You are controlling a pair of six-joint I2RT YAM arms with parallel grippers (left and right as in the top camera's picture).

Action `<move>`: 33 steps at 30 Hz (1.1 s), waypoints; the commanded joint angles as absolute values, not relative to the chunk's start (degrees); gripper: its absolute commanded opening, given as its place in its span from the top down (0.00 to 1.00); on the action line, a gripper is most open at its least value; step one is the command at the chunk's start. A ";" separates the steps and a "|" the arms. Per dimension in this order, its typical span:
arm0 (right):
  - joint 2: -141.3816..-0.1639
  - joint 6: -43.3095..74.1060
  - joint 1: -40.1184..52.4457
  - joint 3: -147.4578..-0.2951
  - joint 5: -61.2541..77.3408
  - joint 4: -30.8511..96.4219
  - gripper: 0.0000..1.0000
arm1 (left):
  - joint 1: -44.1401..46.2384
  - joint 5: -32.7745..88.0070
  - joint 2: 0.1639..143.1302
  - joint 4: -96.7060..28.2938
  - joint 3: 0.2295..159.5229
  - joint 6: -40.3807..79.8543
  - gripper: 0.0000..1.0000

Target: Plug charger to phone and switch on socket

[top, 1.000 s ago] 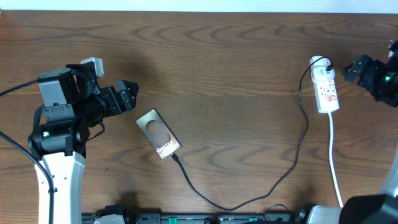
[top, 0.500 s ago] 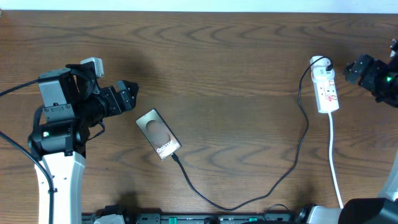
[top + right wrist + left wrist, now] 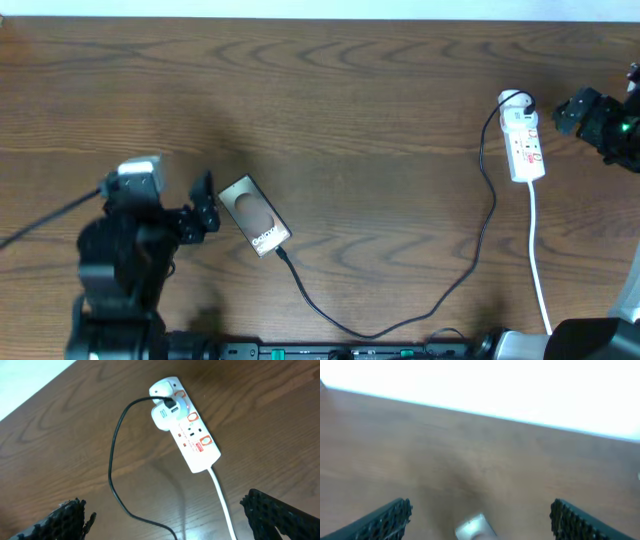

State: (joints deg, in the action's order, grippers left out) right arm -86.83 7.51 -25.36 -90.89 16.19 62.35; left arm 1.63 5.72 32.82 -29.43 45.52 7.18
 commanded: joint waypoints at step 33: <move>-86.59 8.29 -25.08 -91.00 16.64 62.61 0.01 | -4.71 4.03 0.05 0.97 0.23 2.98 0.09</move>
State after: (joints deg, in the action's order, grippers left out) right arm -86.83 7.53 -25.36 -90.89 16.27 62.39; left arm -4.43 3.64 0.58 4.38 0.34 4.58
